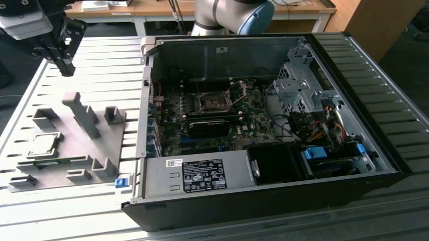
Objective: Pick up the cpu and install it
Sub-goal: 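Reach for the cpu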
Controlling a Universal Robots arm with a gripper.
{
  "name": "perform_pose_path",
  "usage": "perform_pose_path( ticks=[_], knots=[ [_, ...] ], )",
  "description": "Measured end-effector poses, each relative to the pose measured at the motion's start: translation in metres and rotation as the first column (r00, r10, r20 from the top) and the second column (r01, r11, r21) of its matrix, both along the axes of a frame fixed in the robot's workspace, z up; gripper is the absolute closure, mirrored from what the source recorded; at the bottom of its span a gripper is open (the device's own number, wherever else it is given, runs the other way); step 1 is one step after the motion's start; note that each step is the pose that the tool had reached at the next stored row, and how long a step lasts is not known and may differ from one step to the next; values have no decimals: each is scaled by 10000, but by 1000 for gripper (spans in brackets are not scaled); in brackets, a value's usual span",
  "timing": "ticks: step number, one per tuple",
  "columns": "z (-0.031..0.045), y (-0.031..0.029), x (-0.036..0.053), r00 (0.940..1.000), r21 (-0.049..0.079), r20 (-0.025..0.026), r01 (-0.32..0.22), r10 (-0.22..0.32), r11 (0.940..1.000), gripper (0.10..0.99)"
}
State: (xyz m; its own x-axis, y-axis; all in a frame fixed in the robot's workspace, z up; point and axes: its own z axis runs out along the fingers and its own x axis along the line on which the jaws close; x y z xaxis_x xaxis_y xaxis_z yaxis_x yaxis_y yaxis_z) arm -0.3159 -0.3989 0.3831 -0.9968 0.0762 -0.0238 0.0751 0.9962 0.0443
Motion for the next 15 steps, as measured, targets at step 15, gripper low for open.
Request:
perform_pose_path(
  ticks=[15],
  knots=[
    [-13, 0, -475, 10000, 0, 0, -1, 1, 10000, 980]
  ],
)
